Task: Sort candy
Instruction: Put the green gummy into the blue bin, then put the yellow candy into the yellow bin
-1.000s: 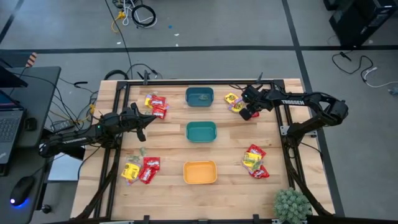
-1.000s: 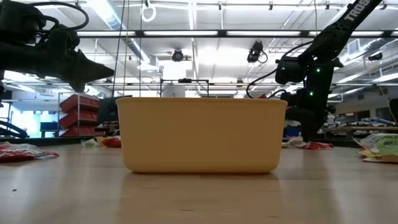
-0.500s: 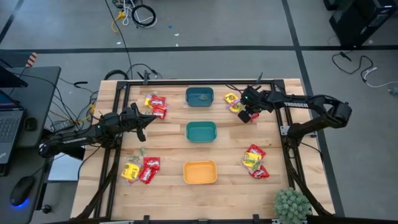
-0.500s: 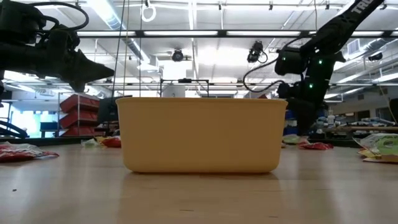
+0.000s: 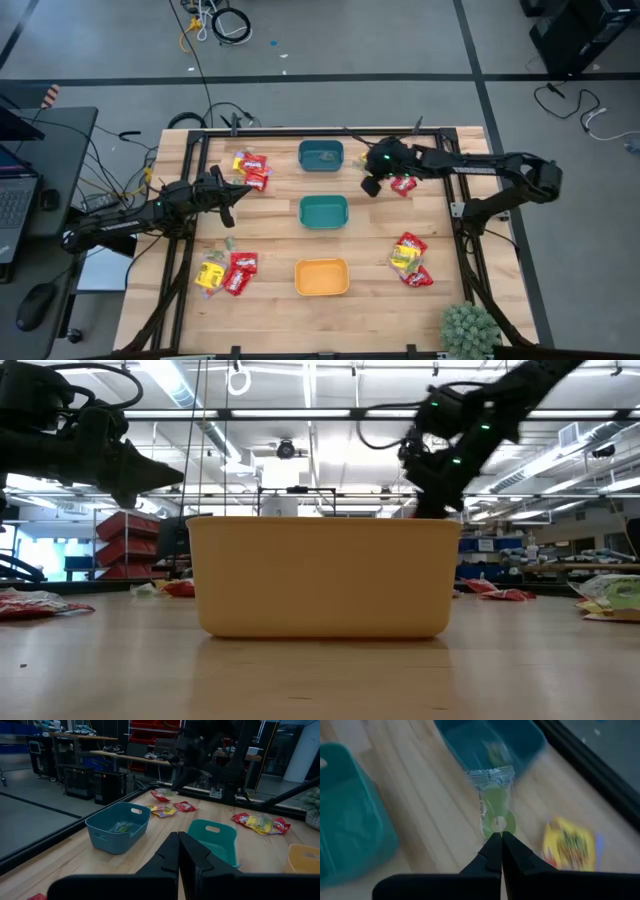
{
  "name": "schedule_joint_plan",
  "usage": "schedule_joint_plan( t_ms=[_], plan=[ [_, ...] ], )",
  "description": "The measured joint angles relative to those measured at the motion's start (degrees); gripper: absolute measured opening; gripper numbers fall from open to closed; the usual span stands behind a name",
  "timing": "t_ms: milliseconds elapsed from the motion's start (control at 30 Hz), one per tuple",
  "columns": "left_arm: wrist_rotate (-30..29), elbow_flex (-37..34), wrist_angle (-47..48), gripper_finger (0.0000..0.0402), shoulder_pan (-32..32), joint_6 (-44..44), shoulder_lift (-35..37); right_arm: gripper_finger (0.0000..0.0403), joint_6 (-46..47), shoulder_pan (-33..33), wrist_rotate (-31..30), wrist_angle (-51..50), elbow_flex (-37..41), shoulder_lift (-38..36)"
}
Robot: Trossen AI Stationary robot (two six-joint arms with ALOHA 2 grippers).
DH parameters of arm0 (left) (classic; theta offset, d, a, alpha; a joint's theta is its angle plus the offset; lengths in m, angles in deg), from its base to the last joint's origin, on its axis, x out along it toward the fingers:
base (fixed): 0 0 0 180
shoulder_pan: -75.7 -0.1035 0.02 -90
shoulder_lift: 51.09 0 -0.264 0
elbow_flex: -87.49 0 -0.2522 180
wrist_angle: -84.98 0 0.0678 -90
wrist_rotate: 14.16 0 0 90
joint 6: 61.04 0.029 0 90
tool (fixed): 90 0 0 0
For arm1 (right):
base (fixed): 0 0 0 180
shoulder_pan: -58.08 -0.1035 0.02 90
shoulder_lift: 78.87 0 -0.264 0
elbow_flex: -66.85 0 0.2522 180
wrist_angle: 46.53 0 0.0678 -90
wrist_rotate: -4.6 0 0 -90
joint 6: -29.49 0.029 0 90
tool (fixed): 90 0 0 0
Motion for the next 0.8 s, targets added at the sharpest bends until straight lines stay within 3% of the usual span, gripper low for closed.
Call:
schedule_joint_plan(
  t_ms=[467,633,800],
  plan=[
    [0.0,0.0,0.0,0.0006,0.0,0.0,0.0,0.0000,-12.3,1.4,3.1,-10.0,-30.8,26.7],
    [0.0,0.0,0.1,0.0006,0.0,0.0,0.0,0.0007,-12.6,2.0,3.2,-12.2,-34.9,30.7],
    [0.0,0.0,0.2,0.0006,0.0,0.0,0.0,0.0048,-14.2,1.9,1.8,-17.8,-36.1,29.2]
  ],
)
